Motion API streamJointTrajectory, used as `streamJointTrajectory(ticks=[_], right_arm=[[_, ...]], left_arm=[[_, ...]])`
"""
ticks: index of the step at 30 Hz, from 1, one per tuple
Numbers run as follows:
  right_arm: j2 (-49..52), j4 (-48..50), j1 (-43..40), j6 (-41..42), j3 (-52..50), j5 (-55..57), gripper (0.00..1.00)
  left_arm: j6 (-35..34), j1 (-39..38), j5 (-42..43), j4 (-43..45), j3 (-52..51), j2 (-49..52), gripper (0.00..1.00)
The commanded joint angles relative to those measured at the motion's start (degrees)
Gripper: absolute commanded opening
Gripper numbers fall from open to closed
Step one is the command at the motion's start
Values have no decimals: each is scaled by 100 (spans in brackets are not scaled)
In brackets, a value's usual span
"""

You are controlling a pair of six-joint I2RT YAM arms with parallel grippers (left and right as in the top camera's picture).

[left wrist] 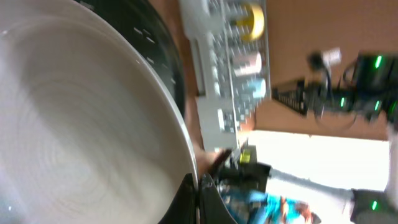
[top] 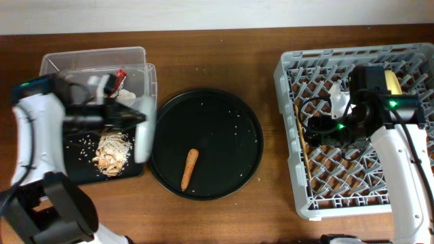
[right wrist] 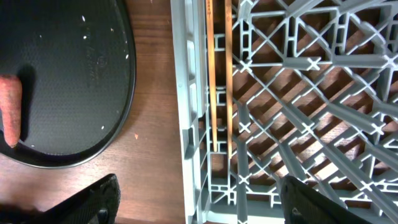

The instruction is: Sort waste into correct bins and load items into the dishwasher rack

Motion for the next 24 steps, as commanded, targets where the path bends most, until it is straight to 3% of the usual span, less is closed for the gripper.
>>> streamJointTrajectory(ticks=[1,3,4,6,11,13,14,15,16,18,21,24], right_arm=[[-11,-15,-7,-39,22,50,82],[-13,-13,-7,-39,22,48,82],[-11,-11,-7,-39,22,48,82],[-13,-13,-7,-37,22,28,82],[-11,-11,-7,-39,22,28,82],[-11,-11,-7,-39,22,28,82],[-11,-11,-7,-39,22,31,82],[-11,-11,-7,-39,22,31,83],[-11,-4,-7,-39,22,31,83],[-11,83,-7,-39,22,-2,84],[-11,752,83,-39,22,-1172,87],[133,1453,852,2,22,-1309,86]], left_arm=[[-1211,-1720,-710,1462,9,-195,0],[-2184,-2927,-1790,2898,9,-195,0],[-2822,-3654,-2903,3532,9,-173,0],[-3217,-4618,-4135,3897,9,11,0],[-3366,-5436,-4562,3895,9,831,0],[-3366,-5436,-4557,3893,9,846,6],[-3366,-5436,-4555,3891,11,833,50],[-3366,-5431,-4555,3882,13,785,54],[-3366,-5355,-4557,3845,87,605,68],[-3366,-4977,-4557,3694,118,87,75],[-3366,-3762,-4601,2885,118,-942,77],[-3366,-2347,-4603,2166,118,-1355,81]])
